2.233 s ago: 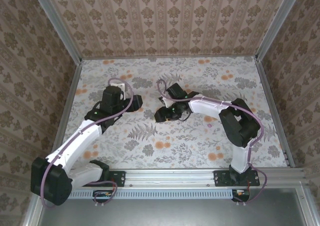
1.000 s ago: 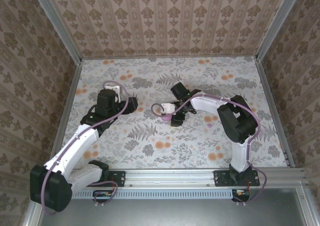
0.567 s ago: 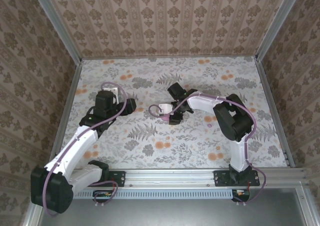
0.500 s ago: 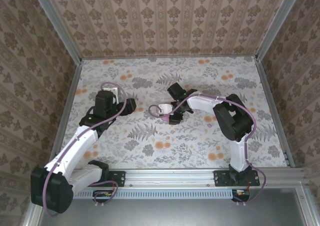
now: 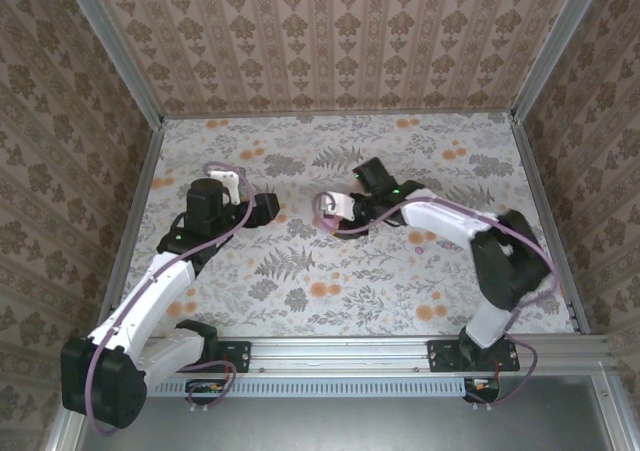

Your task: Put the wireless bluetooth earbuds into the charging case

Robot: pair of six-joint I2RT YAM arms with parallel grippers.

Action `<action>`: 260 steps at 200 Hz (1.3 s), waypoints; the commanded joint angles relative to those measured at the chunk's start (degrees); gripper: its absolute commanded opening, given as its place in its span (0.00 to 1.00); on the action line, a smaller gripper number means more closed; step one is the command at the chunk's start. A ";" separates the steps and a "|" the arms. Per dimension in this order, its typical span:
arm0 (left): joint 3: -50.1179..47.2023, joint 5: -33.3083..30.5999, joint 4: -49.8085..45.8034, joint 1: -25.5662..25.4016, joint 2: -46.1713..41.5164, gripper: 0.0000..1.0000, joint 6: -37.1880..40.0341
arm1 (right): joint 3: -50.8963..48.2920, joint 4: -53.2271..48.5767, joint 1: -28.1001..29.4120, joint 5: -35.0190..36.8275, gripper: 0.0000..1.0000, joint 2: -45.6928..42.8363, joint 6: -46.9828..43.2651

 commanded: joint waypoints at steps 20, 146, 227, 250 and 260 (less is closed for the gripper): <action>9.15 19.23 6.90 -1.81 7.95 0.87 -7.29 | -6.31 14.11 -1.05 -4.87 0.35 -10.64 9.16; 17.05 22.69 9.97 -11.00 19.58 0.67 -13.06 | -9.40 24.37 -0.94 -2.97 0.36 -16.04 13.83; 15.65 21.03 15.83 -11.24 19.25 0.15 -19.98 | -10.95 28.55 -1.37 -2.53 0.43 -17.18 17.77; 12.56 18.27 24.29 -10.75 17.75 0.07 -28.78 | -15.18 41.97 -4.59 -8.17 0.57 -18.36 28.86; 11.10 18.02 29.26 -10.71 17.39 0.06 -32.55 | -18.01 50.29 -5.88 -10.76 0.61 -18.29 32.86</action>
